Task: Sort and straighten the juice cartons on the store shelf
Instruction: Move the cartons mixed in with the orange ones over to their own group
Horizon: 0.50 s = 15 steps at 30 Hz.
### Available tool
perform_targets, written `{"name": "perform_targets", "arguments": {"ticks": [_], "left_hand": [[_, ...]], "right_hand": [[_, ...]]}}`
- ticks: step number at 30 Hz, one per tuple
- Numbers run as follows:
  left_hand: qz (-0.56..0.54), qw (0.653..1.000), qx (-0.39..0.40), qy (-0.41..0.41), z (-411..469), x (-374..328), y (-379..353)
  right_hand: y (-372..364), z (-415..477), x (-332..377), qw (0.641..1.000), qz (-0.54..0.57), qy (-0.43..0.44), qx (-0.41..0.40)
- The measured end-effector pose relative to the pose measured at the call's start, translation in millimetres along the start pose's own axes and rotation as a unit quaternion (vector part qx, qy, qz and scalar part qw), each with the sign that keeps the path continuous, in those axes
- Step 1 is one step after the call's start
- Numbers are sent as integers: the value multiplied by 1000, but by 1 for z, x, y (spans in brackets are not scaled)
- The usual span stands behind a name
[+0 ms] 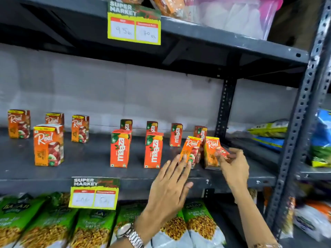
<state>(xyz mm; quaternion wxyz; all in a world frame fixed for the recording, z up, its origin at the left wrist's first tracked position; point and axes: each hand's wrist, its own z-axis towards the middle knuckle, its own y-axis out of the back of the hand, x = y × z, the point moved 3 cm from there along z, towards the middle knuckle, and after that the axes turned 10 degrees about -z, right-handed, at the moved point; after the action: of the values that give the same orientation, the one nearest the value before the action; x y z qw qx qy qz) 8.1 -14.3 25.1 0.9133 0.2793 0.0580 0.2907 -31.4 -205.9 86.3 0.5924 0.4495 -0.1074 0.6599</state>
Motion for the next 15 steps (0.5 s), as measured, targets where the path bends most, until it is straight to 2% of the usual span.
{"name": "perform_targets", "arguments": {"ticks": [4, 7, 11, 15], "left_hand": [[48, 998, 43, -19, -12, 4, -19], [83, 995, 44, -30, -13, 7, -26], [123, 991, 44, -27, -14, 8, -30], [108, 993, 46, -25, -11, 5, -23]], "right_hand": [[-9, 11, -15, 988, 6, -54, 148], [-15, 21, -25, 976, 51, -79, 197], [-18, 26, -39, 966, 100, -99, 216], [-11, 11, -41, 977, 125, -70, 160]]}}
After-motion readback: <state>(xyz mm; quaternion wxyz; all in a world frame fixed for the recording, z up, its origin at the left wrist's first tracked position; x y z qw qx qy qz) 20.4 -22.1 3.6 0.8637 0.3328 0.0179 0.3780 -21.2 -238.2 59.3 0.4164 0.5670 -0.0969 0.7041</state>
